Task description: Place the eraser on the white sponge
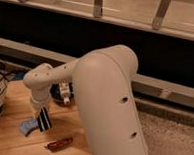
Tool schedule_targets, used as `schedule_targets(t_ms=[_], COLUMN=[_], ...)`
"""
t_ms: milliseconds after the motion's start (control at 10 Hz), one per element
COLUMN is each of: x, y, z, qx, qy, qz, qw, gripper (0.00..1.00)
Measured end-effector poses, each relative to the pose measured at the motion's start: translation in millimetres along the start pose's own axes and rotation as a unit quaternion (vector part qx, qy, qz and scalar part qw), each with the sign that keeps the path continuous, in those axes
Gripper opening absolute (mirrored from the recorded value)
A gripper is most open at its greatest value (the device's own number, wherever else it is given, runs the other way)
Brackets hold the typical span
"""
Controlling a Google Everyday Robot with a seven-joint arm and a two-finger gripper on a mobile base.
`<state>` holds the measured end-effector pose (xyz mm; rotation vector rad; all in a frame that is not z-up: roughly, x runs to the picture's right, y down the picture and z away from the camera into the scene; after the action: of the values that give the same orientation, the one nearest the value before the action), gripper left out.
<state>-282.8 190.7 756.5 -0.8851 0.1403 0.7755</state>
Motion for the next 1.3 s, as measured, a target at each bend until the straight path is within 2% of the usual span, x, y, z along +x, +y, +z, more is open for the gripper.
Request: schedule_targets(t_ms=[200,400,600,900,1100,1200,1300], x=[-6,-15,-11,-19,-14,-13,-15], y=[11,35,33,43,40,42,43], z=[4,12,17,25,31,32,32], qx=[-0.005,-0.007,-0.004,-0.011,-0.009,-0.010,-0.011], qy=[0.013,0.038,0.041,0.044,0.049,0.048,0.046], qz=[-0.032,-0.059,-0.056,-0.070,-0.068,-0.069,-0.069], qw=[0.9994,0.9975,0.9976,0.9965,0.9964,0.9964,0.9965], gripper=[0.00,0.00,0.00,0.00,0.00,0.04,0.12])
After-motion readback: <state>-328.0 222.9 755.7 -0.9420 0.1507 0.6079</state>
